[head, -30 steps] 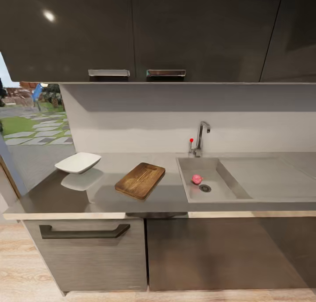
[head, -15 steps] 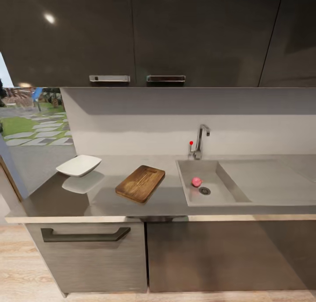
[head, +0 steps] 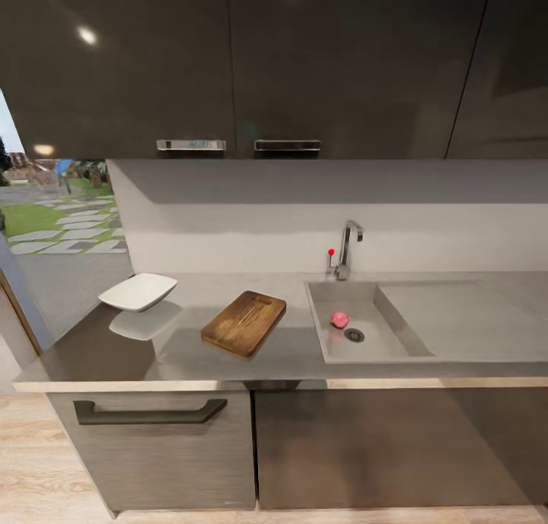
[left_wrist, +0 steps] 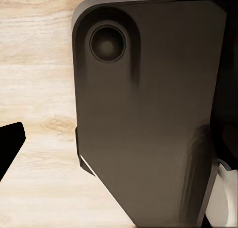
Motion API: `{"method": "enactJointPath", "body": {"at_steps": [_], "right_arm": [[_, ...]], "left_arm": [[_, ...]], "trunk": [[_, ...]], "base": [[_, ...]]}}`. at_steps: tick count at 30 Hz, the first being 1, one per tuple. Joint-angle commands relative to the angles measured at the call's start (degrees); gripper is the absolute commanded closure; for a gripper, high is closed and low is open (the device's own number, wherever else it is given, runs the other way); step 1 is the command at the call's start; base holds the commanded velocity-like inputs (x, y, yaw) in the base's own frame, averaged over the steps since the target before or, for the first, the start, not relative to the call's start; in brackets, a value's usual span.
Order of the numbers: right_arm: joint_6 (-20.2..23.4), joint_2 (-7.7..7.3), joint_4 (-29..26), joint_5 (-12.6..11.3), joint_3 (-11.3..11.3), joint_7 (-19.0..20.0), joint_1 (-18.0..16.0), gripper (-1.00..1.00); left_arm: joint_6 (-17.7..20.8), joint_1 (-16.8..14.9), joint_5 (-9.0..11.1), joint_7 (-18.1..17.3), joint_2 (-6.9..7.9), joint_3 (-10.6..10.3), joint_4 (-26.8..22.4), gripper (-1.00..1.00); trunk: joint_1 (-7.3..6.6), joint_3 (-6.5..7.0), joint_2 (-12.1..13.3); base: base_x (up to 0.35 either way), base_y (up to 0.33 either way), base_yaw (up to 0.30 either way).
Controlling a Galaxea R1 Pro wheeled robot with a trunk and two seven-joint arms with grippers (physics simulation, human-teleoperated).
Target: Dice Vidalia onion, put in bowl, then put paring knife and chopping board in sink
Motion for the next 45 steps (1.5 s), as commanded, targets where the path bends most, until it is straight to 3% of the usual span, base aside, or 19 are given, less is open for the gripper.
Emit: {"method": "enactJointPath", "body": {"at_steps": [1,25,38,40,45], "right_arm": [[-0.2,-0.01,0.0,0.0,0.0,0.0,0.0,-1.0],[-0.3,-0.01,-0.2,0.0,0.2,0.0,0.0,-1.0],[-0.2,-0.01,-4.7,0.1,0.2,-0.1,0.0,-1.0],[-0.3,-0.01,-6.3,0.2,0.2,-0.1,0.0,-1.0],[-0.6,-0.01,-19.3,0.5,0.5,-0.2,0.0,-1.0]], "left_arm": [[0.2,0.1,0.0,0.0,0.0,0.0,-0.2,-1.0],[0.2,0.1,0.0,0.0,-0.09,0.0,-0.2,-1.0],[0.2,0.1,0.0,0.0,-0.16,0.0,-0.2,-1.0],[0.2,0.1,0.0,0.0,-0.17,0.0,-0.2,-1.0],[0.2,0.1,0.0,0.0,-0.21,0.0,-0.2,-1.0]], "trunk": [[-0.22,0.15,0.4],[-5.49,4.46,10.0],[-8.35,6.79,15.2],[-8.79,7.15,16.0],[-9.89,8.05,18.0]], "base": [[0.0,0.0,0.0],[0.0,0.0,0.0],[0.0,0.0,0.0],[0.0,0.0,0.0],[0.0,0.0,0.0]]}}
